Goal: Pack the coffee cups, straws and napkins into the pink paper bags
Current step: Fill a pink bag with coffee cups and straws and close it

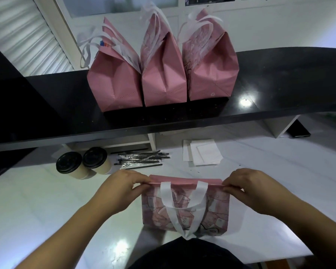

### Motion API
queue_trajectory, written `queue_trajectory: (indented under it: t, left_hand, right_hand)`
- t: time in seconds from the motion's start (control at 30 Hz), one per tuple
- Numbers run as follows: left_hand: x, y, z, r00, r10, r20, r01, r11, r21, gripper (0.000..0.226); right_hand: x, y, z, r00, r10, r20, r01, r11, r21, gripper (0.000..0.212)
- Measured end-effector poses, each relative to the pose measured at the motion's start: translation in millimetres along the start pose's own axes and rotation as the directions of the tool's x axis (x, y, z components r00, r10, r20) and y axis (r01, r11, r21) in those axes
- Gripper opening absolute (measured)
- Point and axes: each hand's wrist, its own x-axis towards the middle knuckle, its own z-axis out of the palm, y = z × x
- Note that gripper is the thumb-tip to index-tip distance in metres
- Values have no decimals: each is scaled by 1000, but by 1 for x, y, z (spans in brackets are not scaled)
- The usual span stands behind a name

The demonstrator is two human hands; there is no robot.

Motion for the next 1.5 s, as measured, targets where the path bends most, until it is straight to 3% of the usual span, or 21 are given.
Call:
queue_trajectory:
  t: [0.17,0.27,0.37,0.5,0.7,1.0,1.1,1.27,1.5]
  left_hand:
    - [2,2,2,998,-54,25,55,997,-47,23]
    - [3,6,5,989,-138,47,144,976,-163,33]
    - [4,10,7,969,-220,112,247,881,-404,45]
    - [5,12,11,946,-273,173,322,747,-581,35]
    - [9,17,14,940,-300,160,334,724,-604,39]
    - [46,57,21,925,-374,-70,223,681,-698,34]
    - [62,83,20,936,-346,-60,202,670,-715,37]
    - [95,142,14,986,-151,-65,53,665,-745,25]
    - [148,211,3,999,6,-50,-40,712,-701,31]
  right_hand:
    - [-6,4,-2,999,32,40,-32,999,3,12]
    - [-8,1,1,996,73,45,-72,997,-17,17]
    - [-6,-10,2,994,111,4,-111,991,-72,39]
    - [8,-35,11,996,79,31,-70,973,-222,59]
    - [14,-51,17,994,113,10,-110,979,-171,30]
    - [-12,-42,-30,923,382,-48,-383,924,5,23]
    - [-27,-31,-69,880,461,-110,-461,887,30,20]
    - [-42,-16,-150,801,551,-234,-558,829,42,27]
    - [-27,26,-231,683,561,-468,-620,784,34,36]
